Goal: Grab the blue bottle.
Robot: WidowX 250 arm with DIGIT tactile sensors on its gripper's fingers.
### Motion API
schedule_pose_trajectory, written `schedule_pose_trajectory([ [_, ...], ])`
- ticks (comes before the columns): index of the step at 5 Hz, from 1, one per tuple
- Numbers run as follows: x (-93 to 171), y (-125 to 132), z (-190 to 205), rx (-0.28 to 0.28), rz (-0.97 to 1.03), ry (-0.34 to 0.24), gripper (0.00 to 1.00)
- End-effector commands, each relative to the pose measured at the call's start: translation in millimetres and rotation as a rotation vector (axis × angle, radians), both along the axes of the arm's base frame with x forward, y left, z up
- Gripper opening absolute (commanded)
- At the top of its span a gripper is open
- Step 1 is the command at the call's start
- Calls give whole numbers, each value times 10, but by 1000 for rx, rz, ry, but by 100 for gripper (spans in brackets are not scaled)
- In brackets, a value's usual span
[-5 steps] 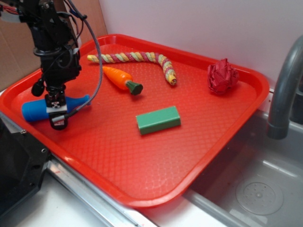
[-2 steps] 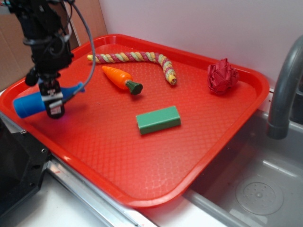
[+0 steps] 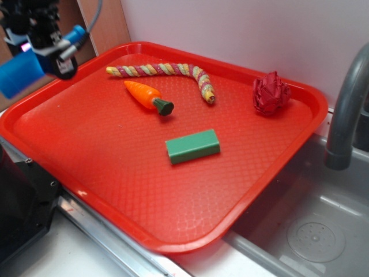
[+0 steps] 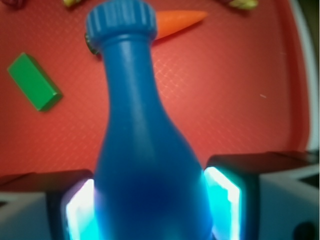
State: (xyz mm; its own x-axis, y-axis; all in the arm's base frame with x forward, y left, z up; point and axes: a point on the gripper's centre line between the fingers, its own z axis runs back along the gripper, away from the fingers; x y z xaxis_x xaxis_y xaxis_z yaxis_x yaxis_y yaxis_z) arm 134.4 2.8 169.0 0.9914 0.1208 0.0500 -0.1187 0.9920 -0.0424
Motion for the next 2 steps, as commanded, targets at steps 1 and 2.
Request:
schedule_pose_trajectory([
  [1, 9, -169, 881, 9, -31, -65, 0],
  [2, 10, -167, 849, 13, -33, -57, 0],
])
